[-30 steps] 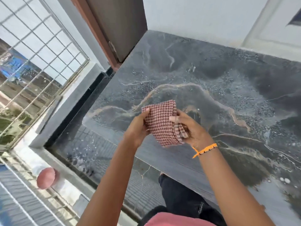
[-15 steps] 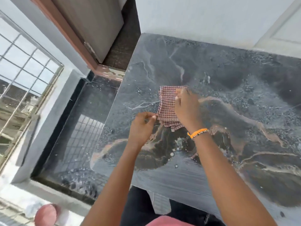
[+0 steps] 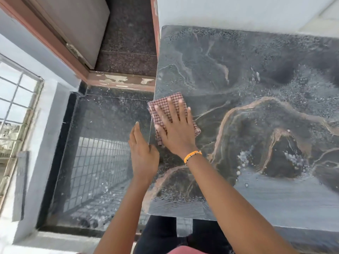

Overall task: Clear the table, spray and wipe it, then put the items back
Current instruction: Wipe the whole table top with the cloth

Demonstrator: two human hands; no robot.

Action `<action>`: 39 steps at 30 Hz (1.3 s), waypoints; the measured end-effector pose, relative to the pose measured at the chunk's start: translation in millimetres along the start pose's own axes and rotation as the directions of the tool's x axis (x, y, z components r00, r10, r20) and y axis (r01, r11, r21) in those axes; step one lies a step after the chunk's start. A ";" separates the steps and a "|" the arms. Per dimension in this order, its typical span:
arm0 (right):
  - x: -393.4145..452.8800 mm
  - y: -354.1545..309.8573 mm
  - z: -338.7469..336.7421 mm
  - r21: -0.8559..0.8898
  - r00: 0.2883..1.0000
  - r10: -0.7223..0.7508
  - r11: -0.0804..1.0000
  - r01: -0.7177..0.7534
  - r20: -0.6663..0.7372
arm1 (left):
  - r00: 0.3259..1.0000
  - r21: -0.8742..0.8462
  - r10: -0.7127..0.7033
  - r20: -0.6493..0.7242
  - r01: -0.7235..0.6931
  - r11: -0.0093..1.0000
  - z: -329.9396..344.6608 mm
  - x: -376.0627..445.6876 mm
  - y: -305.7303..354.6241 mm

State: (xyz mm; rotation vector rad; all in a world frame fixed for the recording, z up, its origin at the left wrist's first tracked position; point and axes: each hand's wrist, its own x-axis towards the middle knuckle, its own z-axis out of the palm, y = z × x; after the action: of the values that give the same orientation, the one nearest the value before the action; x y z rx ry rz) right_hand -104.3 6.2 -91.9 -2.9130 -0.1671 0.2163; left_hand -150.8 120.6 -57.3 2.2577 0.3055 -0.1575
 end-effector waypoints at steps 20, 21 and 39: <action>19.1 106.8 -23.7 0.101 0.820 0.549 0.836 -0.539 -0.162 | 0.991 0.110 0.087 0.101 -0.098 0.989 38.6 46.9 26.4; 23.8 89.6 -20.9 0.087 0.877 0.458 0.889 -0.450 -0.146 | 0.993 0.102 0.075 0.094 -0.085 0.991 38.8 47.7 26.4; 126.8 184.2 -49.1 0.106 0.848 0.506 0.862 -0.495 -0.155 | 0.978 0.263 0.154 0.138 -0.186 0.947 54.4 105.4 53.2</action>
State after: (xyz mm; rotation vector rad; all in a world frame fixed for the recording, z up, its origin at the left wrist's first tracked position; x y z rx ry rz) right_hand 45.9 -166.4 -102.2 -2.8317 0.6290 0.0361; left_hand -35.6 63.4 -76.0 2.5249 0.0250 -0.2514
